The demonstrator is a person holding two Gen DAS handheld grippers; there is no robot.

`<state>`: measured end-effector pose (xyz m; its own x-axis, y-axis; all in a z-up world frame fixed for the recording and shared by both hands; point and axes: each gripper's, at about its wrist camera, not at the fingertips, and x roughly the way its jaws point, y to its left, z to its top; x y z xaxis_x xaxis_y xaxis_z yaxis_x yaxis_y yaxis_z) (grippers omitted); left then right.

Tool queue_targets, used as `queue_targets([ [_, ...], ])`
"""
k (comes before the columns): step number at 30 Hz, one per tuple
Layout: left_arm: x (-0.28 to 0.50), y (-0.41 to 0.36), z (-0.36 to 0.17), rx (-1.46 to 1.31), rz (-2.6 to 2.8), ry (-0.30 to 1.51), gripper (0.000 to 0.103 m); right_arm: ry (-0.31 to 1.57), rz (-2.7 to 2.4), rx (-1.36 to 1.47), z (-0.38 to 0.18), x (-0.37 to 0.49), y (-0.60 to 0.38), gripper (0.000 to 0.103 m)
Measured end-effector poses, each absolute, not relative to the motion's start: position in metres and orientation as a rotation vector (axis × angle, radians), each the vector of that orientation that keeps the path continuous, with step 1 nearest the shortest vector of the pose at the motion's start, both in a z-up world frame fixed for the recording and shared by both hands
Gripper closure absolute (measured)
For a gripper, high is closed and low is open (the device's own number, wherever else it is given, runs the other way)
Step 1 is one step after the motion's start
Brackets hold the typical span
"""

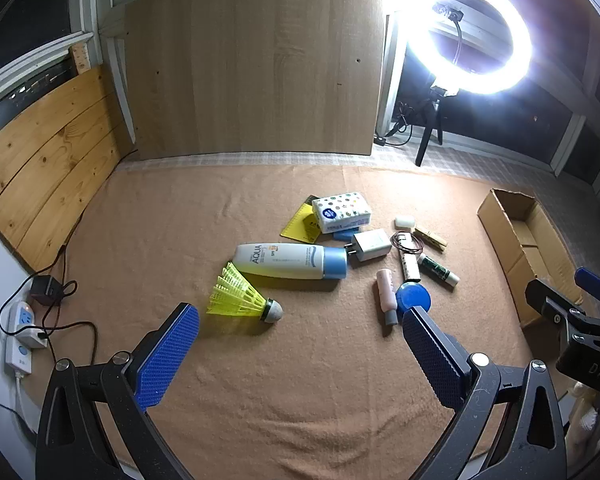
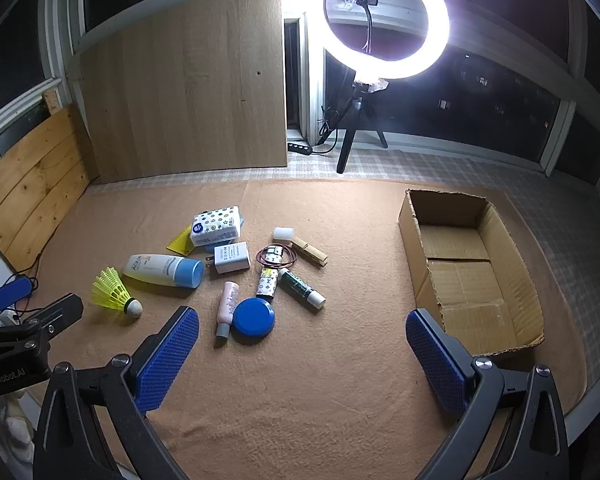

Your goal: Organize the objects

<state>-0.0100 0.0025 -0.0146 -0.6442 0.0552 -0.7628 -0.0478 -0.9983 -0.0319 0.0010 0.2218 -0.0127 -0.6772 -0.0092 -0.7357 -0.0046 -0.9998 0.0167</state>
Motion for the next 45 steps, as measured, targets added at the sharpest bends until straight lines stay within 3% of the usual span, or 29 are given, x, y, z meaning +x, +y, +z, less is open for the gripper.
queue_targets([
  [45,-0.0192,0.0038,-0.0232,-1.305,2.772,-0.012,0.0,-0.027,-2.856,1.282,-0.0173,-0.0085,0.22,0.001],
])
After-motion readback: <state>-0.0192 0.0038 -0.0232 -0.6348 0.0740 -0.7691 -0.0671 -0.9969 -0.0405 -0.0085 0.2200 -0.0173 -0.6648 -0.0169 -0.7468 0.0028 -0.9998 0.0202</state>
